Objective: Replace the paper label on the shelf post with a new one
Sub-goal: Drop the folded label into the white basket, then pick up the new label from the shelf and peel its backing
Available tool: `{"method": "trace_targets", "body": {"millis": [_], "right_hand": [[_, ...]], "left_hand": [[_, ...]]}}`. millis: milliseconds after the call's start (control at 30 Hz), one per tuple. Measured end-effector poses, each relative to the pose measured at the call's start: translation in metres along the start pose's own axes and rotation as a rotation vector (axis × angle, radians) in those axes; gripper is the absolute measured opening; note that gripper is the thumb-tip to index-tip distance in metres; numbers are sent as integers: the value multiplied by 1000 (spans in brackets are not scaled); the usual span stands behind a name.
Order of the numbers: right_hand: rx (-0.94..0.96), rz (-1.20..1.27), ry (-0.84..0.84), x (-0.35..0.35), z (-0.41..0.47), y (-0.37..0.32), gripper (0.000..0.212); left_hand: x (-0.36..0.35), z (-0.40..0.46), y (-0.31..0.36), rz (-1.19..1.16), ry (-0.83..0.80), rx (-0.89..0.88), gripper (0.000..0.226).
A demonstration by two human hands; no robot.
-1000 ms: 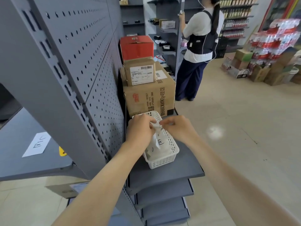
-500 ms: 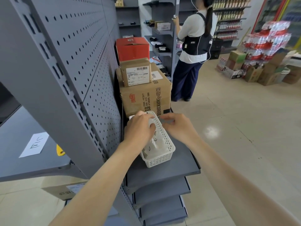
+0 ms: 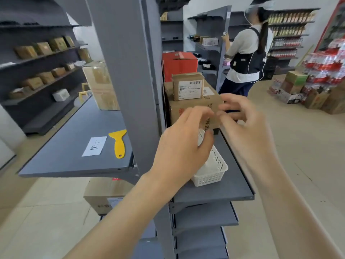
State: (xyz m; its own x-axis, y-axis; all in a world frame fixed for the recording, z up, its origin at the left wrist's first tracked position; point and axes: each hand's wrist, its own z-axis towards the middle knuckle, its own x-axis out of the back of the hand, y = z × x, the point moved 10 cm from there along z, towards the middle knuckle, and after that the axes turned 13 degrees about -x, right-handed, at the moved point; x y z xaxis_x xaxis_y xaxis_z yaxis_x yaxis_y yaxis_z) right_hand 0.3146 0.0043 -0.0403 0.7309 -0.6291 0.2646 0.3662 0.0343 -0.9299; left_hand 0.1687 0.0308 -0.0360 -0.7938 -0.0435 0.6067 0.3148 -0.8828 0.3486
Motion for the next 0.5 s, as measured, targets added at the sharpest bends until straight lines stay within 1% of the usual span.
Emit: {"method": "trace_targets", "body": {"millis": [133,267,367,433,500], "right_hand": [[80,64,27,-17,-42,-57,29],[187,147,-22,-59,-87,-114,32],[258,150,-74,-108,-108,-145,26],[270,112,-103,-142,-109,-153,26],[233,78,-166,-186,-102,-154,28]], "left_hand": [[79,-16,13,-43,87,-69,31],[170,-44,3,-50,168,-93,32],[228,-66,-32,37,234,-37,31],[249,-76,-62,110,239,13,30],[265,-92,-106,64,257,123,28]]}}
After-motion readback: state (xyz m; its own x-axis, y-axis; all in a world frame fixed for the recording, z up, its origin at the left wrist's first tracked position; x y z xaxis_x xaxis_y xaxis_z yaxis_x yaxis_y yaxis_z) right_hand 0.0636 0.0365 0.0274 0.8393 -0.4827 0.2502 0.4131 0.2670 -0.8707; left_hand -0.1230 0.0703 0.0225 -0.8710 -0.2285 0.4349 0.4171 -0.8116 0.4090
